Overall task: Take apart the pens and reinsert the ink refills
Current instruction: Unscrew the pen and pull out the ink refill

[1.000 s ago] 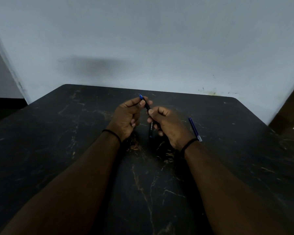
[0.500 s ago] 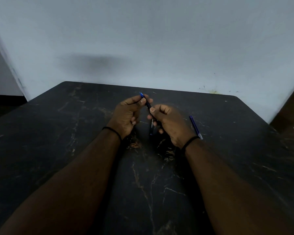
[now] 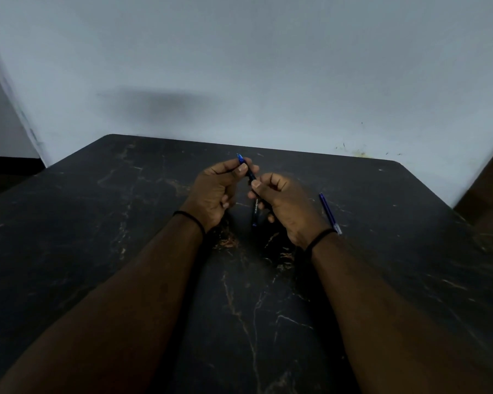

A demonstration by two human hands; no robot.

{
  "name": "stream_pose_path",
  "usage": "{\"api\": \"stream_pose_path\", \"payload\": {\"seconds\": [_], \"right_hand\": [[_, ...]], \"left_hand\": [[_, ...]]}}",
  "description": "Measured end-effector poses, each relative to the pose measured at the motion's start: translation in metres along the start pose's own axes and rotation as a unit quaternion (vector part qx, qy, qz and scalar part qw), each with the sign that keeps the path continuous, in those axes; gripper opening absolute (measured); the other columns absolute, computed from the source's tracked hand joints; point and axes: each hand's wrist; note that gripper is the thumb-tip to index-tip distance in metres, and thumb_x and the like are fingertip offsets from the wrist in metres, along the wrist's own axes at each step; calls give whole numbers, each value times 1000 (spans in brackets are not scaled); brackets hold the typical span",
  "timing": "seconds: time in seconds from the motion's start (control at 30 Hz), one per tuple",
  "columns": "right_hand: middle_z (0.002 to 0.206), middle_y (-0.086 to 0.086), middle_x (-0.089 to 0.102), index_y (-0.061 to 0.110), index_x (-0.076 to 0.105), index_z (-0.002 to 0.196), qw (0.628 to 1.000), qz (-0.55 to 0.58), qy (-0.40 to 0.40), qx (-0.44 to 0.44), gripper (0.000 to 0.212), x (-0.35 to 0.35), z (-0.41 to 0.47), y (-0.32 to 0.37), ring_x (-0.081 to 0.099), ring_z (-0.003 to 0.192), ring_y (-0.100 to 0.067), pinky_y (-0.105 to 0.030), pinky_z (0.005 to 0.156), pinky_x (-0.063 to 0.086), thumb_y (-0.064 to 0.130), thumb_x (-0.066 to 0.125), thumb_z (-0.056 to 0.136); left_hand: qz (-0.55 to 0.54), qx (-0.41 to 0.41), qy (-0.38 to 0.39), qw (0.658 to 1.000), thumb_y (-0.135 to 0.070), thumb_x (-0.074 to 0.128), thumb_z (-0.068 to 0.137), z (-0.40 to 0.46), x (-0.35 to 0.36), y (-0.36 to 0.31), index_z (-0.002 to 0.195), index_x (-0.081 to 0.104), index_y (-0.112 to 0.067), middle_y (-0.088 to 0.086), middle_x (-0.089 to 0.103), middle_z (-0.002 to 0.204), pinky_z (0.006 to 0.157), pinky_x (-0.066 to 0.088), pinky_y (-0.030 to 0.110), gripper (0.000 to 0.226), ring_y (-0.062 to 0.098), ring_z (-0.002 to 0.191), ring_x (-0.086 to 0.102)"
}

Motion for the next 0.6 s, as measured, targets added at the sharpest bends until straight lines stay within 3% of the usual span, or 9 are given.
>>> {"api": "stream_pose_path", "payload": {"seconds": [0.1,0.17,0.23,0.37,0.53,0.6], "right_hand": [[86,-3,70,22,59,101,1000,7,-7,-10,16,1,1,-1,54,57,-6,-20,42,38,21,71,90],[89,-2,73,25,60,107,1000,0,-12,-1,21,1,1,0,55,59,-5,-20,43,39,31,71,90],[84,3,75,24,65,111,1000,0,-12,14,23,2,0,1,53,59,-4,-20,45,37,41,60,96],[72,11,70,21,72,100,1000,-13,-11,12,29,4,0,2,47,56,-2,-19,45,32,35,46,104],[78,6,68,21,63,95,1000,-8,-21,-12,4,2,-1,2,53,59,-5,-17,44,38,24,64,96],[78,4,66,22,58,95,999,-6,-29,-19,13,3,0,1,54,58,-6,-18,43,39,18,70,91]], "left_hand": [[-1,-3,-1,1000,-10,58,93,0,1,1,100,71,-13,9,74,103,33,23,18,14,4,33,29],[-1,-5,-3,1000,-10,59,93,0,2,0,102,70,-12,8,74,101,34,22,18,15,4,34,30],[1,-4,-4,1000,-10,58,93,-1,3,-1,102,70,-12,7,73,100,34,21,19,15,4,34,30],[2,-2,-8,1000,-8,56,94,-2,4,-2,100,69,-12,8,73,102,33,21,18,15,3,33,30],[5,4,-6,1000,-9,57,94,0,3,1,100,71,-12,9,73,102,34,21,17,15,4,33,29],[6,3,-6,1000,-10,59,94,1,2,2,100,71,-12,12,73,105,33,24,17,14,4,33,29]]}}
Point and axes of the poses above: each hand's wrist, its own z-axis towards the middle knuckle, its own x-axis out of the palm, y = z × x
